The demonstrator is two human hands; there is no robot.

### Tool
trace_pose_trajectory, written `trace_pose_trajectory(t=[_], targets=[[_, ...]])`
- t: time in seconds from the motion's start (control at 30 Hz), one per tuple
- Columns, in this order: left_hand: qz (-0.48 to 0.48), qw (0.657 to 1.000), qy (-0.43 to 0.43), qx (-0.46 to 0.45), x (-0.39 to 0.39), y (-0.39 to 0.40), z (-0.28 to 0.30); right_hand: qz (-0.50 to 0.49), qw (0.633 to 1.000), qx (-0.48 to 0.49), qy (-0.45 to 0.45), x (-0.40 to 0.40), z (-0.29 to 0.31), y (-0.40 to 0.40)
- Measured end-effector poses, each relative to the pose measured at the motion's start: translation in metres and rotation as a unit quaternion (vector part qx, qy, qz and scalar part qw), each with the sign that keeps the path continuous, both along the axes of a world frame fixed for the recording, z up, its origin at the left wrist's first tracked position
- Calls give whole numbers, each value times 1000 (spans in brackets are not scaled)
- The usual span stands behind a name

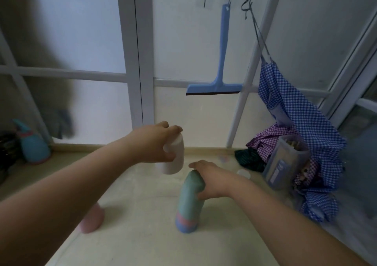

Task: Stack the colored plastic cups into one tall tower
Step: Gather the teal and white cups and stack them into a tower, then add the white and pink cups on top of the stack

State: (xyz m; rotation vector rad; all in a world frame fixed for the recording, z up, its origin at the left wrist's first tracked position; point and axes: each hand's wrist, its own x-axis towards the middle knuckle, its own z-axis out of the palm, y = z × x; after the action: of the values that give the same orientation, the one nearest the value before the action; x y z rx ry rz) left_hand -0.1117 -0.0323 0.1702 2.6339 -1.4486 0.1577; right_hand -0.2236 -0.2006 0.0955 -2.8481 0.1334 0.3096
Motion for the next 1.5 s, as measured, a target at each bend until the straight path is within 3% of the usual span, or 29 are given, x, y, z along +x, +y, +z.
trace_pose_trajectory(t=[0.27,0.5,0.63,0.77,0.93,1.17,1.3,1.5], targets=[[-54,998,30,5,-28,-49,14,-73,997,-7,20,-35,21,-46],[-102,990,27,95,-43,-63,-48,-114,993,-20,33,-55,3,-60],[-104,991,29,79,-37,-61,-64,-131,990,-16,43,-56,-4,-67],[-126,991,-7,31,-20,-62,-38,-153,987,-10,51,-53,-8,-75],[-82,996,-40,0,20,-68,-26,-182,982,-16,57,-43,-15,-91],[-52,994,-46,84,67,-68,-96,-265,962,-53,44,-10,-53,-135],[-31,996,-19,87,86,-59,-132,-274,955,-94,65,11,-80,-155],[-8,998,-26,53,110,-37,-171,-302,946,-74,88,32,-119,-175]])
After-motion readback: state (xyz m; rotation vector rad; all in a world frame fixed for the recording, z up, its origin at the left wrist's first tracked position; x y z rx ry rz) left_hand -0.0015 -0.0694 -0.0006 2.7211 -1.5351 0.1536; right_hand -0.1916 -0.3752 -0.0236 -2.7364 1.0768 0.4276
